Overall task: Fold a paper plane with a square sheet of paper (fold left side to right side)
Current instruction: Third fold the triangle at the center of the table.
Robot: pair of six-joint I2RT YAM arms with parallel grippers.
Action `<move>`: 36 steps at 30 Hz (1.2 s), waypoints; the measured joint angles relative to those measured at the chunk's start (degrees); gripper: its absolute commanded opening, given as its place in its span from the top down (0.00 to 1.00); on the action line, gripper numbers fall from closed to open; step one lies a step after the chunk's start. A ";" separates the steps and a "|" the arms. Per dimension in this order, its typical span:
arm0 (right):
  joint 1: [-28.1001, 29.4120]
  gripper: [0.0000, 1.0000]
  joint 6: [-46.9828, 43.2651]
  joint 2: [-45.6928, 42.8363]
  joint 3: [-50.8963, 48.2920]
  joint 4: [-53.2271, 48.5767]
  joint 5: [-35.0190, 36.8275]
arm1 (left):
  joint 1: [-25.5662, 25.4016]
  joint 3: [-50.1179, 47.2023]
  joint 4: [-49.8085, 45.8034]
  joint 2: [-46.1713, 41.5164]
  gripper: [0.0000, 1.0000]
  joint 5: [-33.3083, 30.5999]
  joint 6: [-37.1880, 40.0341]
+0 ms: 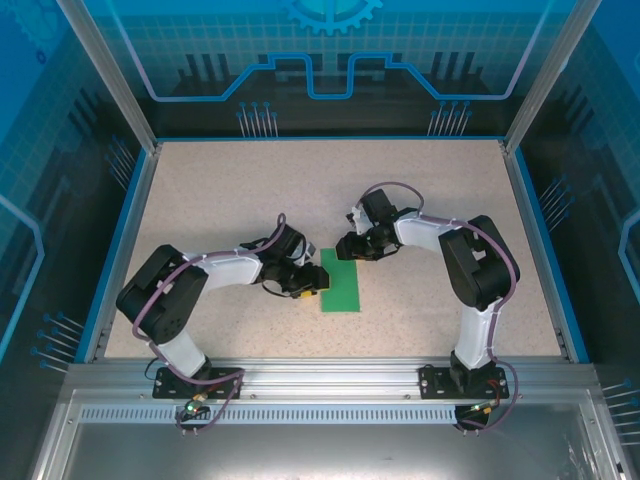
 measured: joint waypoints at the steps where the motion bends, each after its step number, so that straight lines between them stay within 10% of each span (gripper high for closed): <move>1: 0.00 0.55 0.00 0.00 0.00 0.00 0.00 | -0.11 0.09 0.02 0.17 0.55 0.02 0.00; 25: 0.28 0.51 -0.42 -0.07 0.00 0.09 -0.02 | -0.79 0.13 1.68 0.55 0.88 0.37 -1.42; 36: 0.35 0.30 -4.39 -13.60 -5.73 1.70 3.26 | -0.96 -0.04 1.46 -1.86 0.98 0.35 -1.53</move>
